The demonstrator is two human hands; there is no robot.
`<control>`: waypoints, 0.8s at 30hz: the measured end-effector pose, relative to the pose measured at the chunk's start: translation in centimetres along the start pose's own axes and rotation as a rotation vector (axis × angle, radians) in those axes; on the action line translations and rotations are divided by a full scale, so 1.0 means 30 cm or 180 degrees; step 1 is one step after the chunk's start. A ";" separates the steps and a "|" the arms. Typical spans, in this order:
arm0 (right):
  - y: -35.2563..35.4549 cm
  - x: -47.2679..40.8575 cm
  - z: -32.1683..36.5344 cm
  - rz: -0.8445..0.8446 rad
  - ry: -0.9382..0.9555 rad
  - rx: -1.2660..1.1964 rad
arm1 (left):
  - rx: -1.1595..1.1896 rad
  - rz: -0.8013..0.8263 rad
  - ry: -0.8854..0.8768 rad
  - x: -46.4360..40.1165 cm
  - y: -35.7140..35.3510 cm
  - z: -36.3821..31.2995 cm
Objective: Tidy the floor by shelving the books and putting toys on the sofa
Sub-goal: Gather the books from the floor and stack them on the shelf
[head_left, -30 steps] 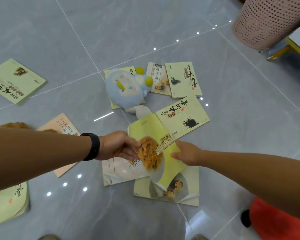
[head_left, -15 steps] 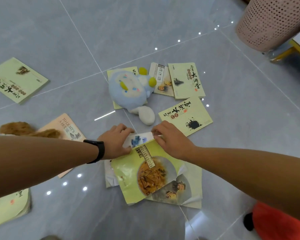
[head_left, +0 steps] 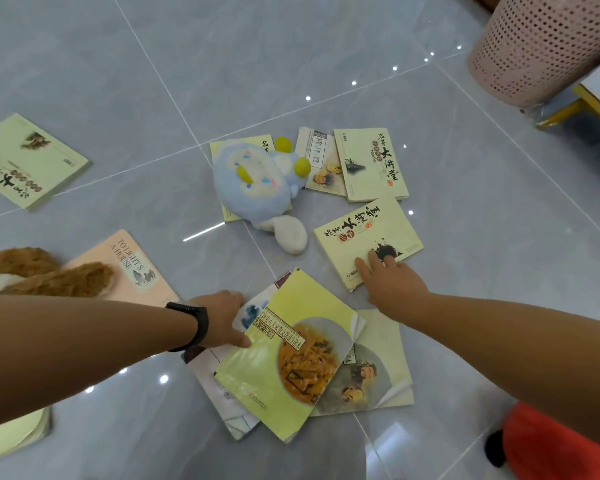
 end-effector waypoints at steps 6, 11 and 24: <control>0.046 -0.077 0.010 -0.0473 0.0397 0.0577 | 0.0171 0.0611 -0.0128 0.000 0.013 -0.019; 0.139 -0.094 0.004 -0.0355 0.0641 0.0243 | 0.0188 0.0971 -0.0161 0.007 0.061 0.008; 0.372 -0.006 0.093 -0.0961 -0.0876 -0.4139 | 0.2599 0.0917 0.0601 0.073 -0.025 0.096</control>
Point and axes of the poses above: each hand's wrist, its own x-axis away from the middle knuckle, its own y-axis out of the back of the hand, z = x × y, the point moved 1 cm from there along -x, towards the middle knuckle, and after that the axes turned 10 degrees about y, right-handed, at the moved point
